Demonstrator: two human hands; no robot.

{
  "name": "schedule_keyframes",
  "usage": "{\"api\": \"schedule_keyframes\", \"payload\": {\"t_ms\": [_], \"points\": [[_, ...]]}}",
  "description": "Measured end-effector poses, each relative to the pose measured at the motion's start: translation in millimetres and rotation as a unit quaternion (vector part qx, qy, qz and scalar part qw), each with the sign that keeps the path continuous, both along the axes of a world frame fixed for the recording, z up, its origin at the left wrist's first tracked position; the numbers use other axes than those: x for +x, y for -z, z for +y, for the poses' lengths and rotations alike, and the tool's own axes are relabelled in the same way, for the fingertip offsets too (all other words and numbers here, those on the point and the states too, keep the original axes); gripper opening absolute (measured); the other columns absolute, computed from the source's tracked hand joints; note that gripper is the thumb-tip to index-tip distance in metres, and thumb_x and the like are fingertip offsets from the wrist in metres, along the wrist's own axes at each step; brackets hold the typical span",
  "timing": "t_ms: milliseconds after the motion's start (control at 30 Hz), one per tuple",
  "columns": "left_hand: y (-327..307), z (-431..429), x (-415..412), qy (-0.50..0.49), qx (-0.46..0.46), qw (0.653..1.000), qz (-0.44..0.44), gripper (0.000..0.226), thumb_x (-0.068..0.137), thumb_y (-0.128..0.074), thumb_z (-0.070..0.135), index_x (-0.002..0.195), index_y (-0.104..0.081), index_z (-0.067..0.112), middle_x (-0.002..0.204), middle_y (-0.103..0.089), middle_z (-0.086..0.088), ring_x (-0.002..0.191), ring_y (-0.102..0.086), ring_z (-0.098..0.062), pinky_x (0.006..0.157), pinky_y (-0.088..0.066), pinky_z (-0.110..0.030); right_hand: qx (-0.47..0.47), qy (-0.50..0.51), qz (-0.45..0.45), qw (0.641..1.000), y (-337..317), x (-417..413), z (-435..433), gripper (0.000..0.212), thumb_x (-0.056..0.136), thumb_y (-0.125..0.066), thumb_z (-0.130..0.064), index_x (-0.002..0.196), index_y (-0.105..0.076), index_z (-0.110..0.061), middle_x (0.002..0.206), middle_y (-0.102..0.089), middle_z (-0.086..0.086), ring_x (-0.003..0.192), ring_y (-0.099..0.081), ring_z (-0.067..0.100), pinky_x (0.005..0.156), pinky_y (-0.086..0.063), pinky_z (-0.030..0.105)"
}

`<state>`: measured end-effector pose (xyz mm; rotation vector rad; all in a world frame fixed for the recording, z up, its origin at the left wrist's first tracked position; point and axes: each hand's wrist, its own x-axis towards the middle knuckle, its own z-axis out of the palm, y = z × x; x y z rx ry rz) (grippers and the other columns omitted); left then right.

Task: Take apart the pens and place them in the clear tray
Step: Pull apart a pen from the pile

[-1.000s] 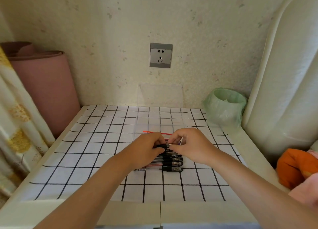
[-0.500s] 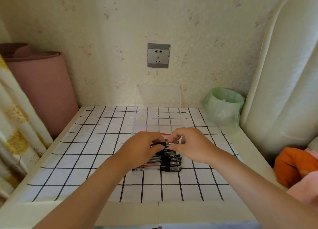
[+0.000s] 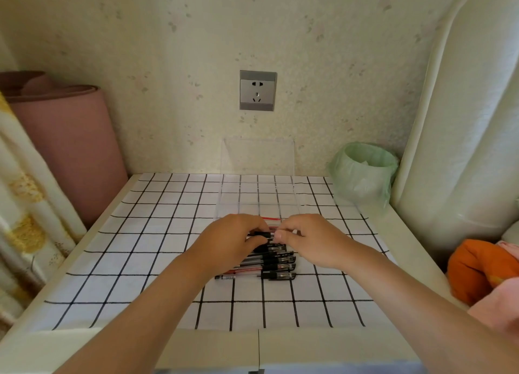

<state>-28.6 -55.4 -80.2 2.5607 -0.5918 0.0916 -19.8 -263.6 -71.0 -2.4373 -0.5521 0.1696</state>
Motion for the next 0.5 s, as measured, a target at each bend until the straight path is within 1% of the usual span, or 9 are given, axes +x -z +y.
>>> {"api": "schedule_keyframes", "payload": {"t_ms": [33, 67, 133, 167, 233, 300, 367, 433, 500], "points": [[-0.2, 0.3, -0.3, -0.001, 0.002, 1.000, -0.002, 0.019, 0.094, -0.059, 0.036, 0.112, -0.065, 0.038, 0.097, -0.064, 0.020, 0.071, -0.054, 0.004, 0.062, -0.037, -0.007, -0.005, -0.004, 0.002, 1.000, 0.1, -0.6, 0.3, 0.019, 0.096, -0.056, -0.040, 0.104, -0.071, -0.032, 0.092, -0.065, -0.015, 0.071, -0.056, -0.009, 0.066, -0.045, 0.024], [0.0, 0.6, -0.1, -0.003, 0.004, 1.000, -0.003, 0.020, 0.094, -0.059, 0.036, 0.113, -0.065, 0.038, 0.098, -0.064, 0.020, 0.072, -0.054, 0.002, 0.063, -0.036, -0.006, -0.006, -0.006, 0.003, 1.000, 0.0, -1.4, 0.5, 0.019, 0.095, -0.058, -0.041, 0.110, -0.069, -0.035, 0.094, -0.064, -0.017, 0.069, -0.054, -0.014, 0.064, -0.041, 0.020], [0.0, 0.5, 0.3, -0.005, 0.011, 1.000, -0.007, 0.021, 0.094, -0.059, 0.036, 0.114, -0.065, 0.036, 0.100, -0.065, 0.018, 0.072, -0.052, 0.001, 0.064, -0.035, -0.006, 0.002, -0.001, -0.009, 1.000, 0.8, -1.0, 0.5, 0.020, 0.090, -0.066, -0.039, 0.110, -0.066, -0.037, 0.097, -0.064, -0.020, 0.066, -0.050, -0.020, 0.062, -0.035, 0.016], [-0.4, 0.4, 0.5, -0.005, 0.013, 1.000, -0.007, 0.022, 0.094, -0.059, 0.036, 0.115, -0.065, 0.036, 0.100, -0.065, 0.017, 0.071, -0.052, 0.001, 0.064, -0.036, -0.007, 0.006, 0.001, -0.018, 1.000, 0.8, -0.1, 0.7, 0.016, 0.089, -0.068, -0.036, 0.105, -0.066, -0.035, 0.095, -0.064, -0.019, 0.067, -0.050, -0.020, 0.061, -0.033, 0.015], [-1.1, 0.4, 0.8, -0.001, 0.011, 1.000, -0.005, 0.021, 0.094, -0.058, 0.036, 0.114, -0.065, 0.035, 0.102, -0.067, 0.016, 0.075, -0.055, 0.000, 0.069, -0.044, -0.014, 0.007, 0.004, -0.027, 1.000, 0.3, 1.5, 0.9, 0.007, 0.091, -0.066, -0.034, 0.097, -0.068, -0.031, 0.091, -0.063, -0.019, 0.066, -0.051, -0.016, 0.059, -0.033, 0.015], [-1.9, 0.9, 0.7, 0.001, 0.008, 1.000, -0.004, 0.021, 0.094, -0.059, 0.035, 0.114, -0.065, 0.035, 0.103, -0.068, 0.015, 0.081, -0.058, -0.001, 0.073, -0.048, -0.019, -0.003, 0.007, -0.020, 1.000, 0.4, 1.7, 1.9, 0.013, 0.095, -0.058, -0.036, 0.097, -0.069, -0.030, 0.088, -0.063, -0.017, 0.068, -0.054, -0.009, 0.062, -0.039, 0.019], [-1.4, 1.5, 0.5, 0.002, 0.009, 1.000, -0.006, 0.020, 0.094, -0.059, 0.034, 0.113, -0.066, 0.035, 0.101, -0.067, 0.016, 0.077, -0.057, 0.001, 0.069, -0.045, -0.014, -0.020, 0.002, -0.014, 1.000, 2.3, 1.6, 2.4, 0.020, 0.097, -0.053, -0.040, 0.104, -0.070, -0.032, 0.093, -0.066, -0.014, 0.076, -0.057, -0.004, 0.070, -0.046, 0.025], [-0.4, 1.4, 0.4, 0.000, 0.018, 1.000, -0.010, 0.020, 0.094, -0.059, 0.035, 0.112, -0.066, 0.036, 0.097, -0.066, 0.016, 0.070, -0.053, 0.002, 0.062, -0.037, -0.009, -0.013, -0.004, -0.019, 1.000, 3.1, 0.9, 2.2, 0.021, 0.094, -0.059, -0.041, 0.112, -0.068, -0.037, 0.100, -0.065, -0.017, 0.074, -0.055, -0.012, 0.067, -0.041, 0.018], [-0.4, 1.0, 0.6, -0.002, 0.020, 1.000, -0.011, 0.020, 0.094, -0.058, 0.036, 0.113, -0.066, 0.035, 0.099, -0.067, 0.014, 0.074, -0.055, 0.000, 0.064, -0.038, -0.010, -0.003, -0.004, -0.033, 0.999, 3.2, 1.1, 2.5, 0.015, 0.090, -0.067, -0.036, 0.105, -0.069, -0.035, 0.097, -0.064, -0.019, 0.069, -0.050, -0.019, 0.062, -0.033, 0.013]]}}
